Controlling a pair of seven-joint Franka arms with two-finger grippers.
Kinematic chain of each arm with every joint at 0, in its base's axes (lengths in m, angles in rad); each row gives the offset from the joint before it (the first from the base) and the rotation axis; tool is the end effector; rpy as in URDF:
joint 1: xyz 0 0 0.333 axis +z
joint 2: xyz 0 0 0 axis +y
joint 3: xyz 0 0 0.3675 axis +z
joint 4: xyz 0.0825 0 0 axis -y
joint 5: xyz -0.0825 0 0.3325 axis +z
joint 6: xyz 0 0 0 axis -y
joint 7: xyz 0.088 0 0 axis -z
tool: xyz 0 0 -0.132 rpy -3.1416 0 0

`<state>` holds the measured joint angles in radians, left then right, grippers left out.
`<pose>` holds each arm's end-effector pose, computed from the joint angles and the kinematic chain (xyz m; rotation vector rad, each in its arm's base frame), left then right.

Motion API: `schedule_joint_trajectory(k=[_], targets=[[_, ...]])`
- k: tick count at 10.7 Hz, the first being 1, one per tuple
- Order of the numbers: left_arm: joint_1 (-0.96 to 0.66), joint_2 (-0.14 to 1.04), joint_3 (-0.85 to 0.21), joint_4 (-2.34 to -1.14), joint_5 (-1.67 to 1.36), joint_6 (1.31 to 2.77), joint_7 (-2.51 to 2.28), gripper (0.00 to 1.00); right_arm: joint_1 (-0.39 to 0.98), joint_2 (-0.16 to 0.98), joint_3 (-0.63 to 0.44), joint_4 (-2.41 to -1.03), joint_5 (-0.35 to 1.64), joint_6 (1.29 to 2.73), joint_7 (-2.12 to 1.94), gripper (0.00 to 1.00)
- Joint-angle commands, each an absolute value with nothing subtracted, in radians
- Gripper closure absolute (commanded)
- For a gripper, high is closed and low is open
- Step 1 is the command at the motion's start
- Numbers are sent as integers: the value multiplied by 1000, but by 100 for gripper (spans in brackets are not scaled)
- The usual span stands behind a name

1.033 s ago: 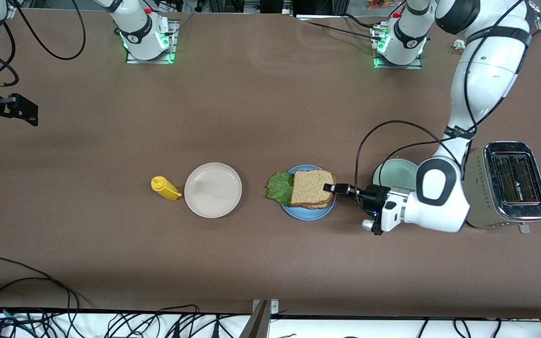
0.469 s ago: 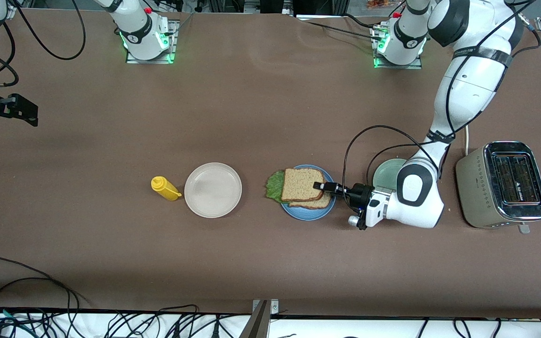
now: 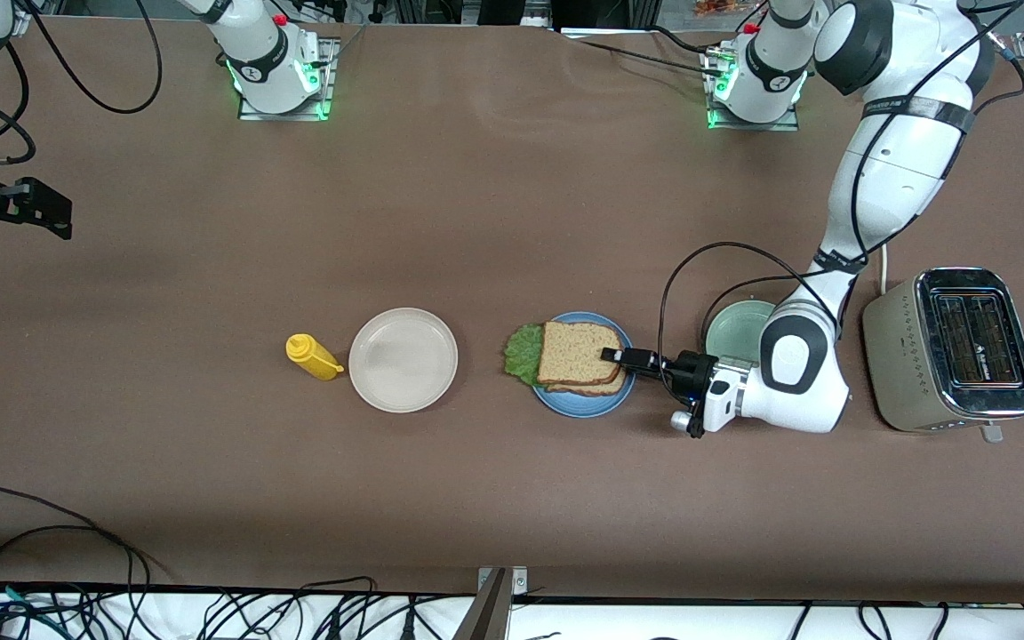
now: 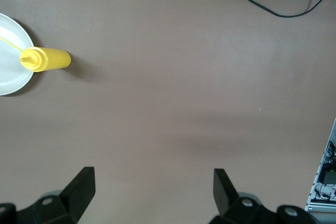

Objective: Make sandwich in blue plate with both arms
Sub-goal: 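Lower the bread onto the lettuce and open the left gripper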

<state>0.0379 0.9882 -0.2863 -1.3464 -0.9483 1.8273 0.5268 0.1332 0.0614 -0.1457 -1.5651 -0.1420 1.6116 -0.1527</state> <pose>0.6759 -0.2028 0.2073 1.9712 -0.1816 -0.3192 0.5271 -0.0220 0.6271 2.9842 0.2201 -0.0399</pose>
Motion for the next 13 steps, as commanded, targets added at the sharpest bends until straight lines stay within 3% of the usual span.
schedule_joint_trajectory(k=[1,13], targets=[[55,957,-281,-1352,-887,1807,545,0,135,66,-144,-1549,-150,1611,-137,0],[60,801,-284,-1339,-402,1801,375,0,135,66,-144,-1549,-146,1609,-137,0]])
